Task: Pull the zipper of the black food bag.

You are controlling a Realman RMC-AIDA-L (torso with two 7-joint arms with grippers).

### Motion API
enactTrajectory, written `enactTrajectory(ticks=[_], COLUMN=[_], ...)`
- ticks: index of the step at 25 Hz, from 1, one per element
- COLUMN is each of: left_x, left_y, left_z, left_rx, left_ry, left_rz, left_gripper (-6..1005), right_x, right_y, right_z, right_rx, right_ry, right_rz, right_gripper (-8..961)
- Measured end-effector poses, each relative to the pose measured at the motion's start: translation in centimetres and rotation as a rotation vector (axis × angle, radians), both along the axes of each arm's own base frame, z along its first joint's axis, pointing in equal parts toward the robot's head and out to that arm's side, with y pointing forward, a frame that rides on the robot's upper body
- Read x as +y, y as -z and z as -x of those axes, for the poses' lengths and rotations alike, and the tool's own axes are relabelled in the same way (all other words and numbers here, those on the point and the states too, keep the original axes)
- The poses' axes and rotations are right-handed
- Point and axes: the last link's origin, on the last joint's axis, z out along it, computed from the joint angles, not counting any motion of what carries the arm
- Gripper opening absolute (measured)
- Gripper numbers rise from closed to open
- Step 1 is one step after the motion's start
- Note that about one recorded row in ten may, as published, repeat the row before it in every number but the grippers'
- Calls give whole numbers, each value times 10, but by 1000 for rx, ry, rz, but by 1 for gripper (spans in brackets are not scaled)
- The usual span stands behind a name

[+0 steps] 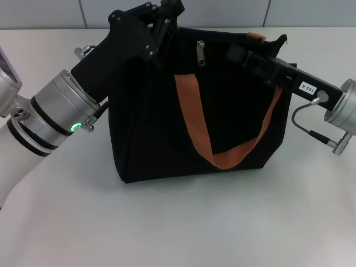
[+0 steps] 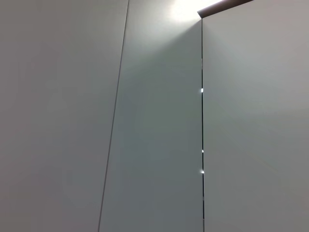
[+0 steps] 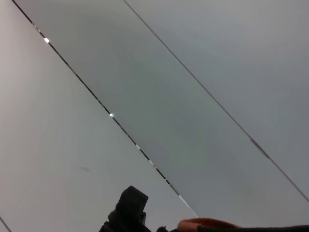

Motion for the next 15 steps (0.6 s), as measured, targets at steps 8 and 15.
enactTrajectory(ticks=[8, 15], left_x=[0, 0], left_y=[0, 1], left_z=[0, -5], left_rx=[0, -9], left_ry=[0, 17], left_rz=[0, 6], left_gripper=[39, 40], right_x=[-14, -13], right_y=[-5, -2], right_z=[11, 13], right_rx=[3, -21], right_ry=[-177, -197], right_rz=[-99, -129], right_gripper=[-2, 10])
